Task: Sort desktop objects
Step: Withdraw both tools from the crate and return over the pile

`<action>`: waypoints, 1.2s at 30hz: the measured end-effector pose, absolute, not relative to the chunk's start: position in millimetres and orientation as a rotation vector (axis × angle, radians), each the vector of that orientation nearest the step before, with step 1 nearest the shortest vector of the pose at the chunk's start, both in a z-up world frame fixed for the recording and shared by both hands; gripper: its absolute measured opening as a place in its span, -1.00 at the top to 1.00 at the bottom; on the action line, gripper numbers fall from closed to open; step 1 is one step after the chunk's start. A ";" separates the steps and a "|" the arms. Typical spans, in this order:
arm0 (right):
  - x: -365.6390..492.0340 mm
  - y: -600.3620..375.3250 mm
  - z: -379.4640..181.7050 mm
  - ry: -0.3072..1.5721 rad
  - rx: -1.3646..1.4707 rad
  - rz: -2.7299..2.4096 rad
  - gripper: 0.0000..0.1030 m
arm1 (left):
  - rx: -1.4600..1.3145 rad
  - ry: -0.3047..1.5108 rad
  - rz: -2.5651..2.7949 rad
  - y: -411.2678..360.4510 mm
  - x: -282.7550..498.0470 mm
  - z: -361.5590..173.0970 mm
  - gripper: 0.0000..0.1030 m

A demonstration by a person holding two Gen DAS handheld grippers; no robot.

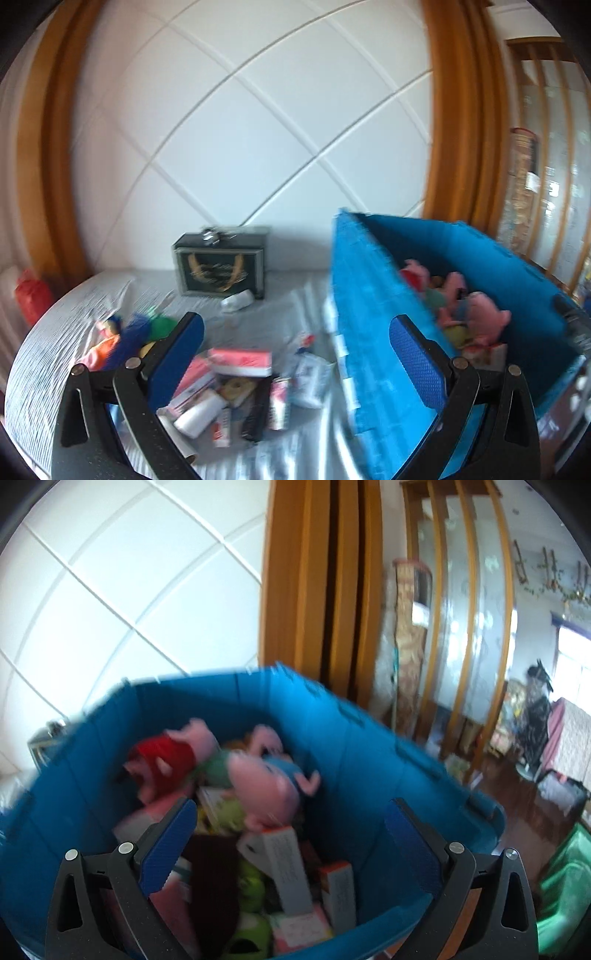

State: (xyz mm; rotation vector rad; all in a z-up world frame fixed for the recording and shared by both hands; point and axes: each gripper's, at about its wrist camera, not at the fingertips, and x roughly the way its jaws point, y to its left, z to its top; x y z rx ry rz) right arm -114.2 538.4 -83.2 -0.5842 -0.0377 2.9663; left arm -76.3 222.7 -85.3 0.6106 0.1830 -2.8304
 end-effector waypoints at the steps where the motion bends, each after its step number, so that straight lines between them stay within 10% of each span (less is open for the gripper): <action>1: -107.5 529.2 -77.4 -0.028 -0.538 3.003 -1.00 | 0.628 0.209 -2.799 208.0 -74.1 -92.3 -0.98; 15: -62.4 333.5 -66.3 -0.099 -0.390 3.571 -1.00 | 0.923 0.340 -2.454 66.6 -45.1 -195.9 -0.98; 36: -157.2 219.6 -289.9 -0.343 -1.430 3.341 -1.00 | 1.360 0.479 -2.209 31.6 -84.7 -354.6 -0.98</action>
